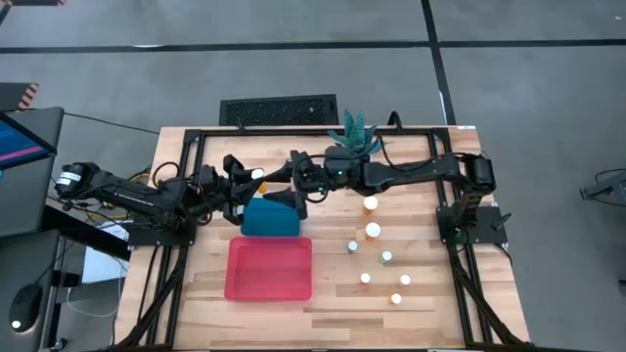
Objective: Pick and place medicine bottles into bin by pill shape (circle, oval)
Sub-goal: Put the orange tablet bottle into the blue bin
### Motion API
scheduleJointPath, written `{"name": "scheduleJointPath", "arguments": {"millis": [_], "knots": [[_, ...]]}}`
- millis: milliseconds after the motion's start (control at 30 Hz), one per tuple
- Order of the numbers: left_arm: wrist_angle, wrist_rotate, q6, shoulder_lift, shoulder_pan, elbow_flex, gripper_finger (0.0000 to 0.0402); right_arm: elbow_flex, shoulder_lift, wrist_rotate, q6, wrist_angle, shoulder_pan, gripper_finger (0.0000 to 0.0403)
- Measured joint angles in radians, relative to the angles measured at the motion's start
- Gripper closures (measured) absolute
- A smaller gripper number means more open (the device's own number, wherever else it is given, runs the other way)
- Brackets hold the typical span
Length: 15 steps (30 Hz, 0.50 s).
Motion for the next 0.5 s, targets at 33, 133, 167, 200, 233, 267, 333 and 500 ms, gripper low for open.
{"name": "scheduleJointPath", "arguments": {"millis": [33, 133, 167, 200, 233, 267, 333, 500], "knots": [[0.000, 0.000, 0.005, 0.000, 0.000, 0.000, 0.0290, 0.000, 0.000, 0.000, 0.000, -0.004, 0.000, 0.0137], [-0.006, 0.000, 0.006, 0.000, 0.000, 0.000, 0.0290, 0.004, -0.001, 0.002, 0.000, 0.004, 0.000, 0.0137], [-0.005, 0.000, 0.006, 0.000, 0.000, 0.000, 0.0290, 0.004, -0.001, 0.002, 0.000, 0.004, 0.000, 0.0137], [-0.005, 0.000, 0.006, 0.000, 0.000, 0.000, 0.0290, 0.004, -0.001, 0.002, 0.000, 0.004, 0.000, 0.0137], [-0.006, 0.000, 0.006, 0.000, 0.000, 0.000, 0.0290, 0.004, -0.001, 0.003, 0.000, 0.004, -0.001, 0.0137], [-0.009, 0.000, 0.006, 0.000, 0.000, 0.000, 0.0290, 0.004, -0.001, 0.003, 0.000, 0.006, -0.002, 0.0137], [-0.009, 0.000, 0.006, 0.000, 0.000, 0.000, 0.0290, 0.004, -0.001, 0.002, 0.000, 0.011, -0.006, 0.0137], [-0.012, -0.001, 0.007, 0.000, 0.000, 0.000, 0.0290, 0.004, -0.001, 0.003, 0.008, 0.007, -0.006, 0.0137]]}}
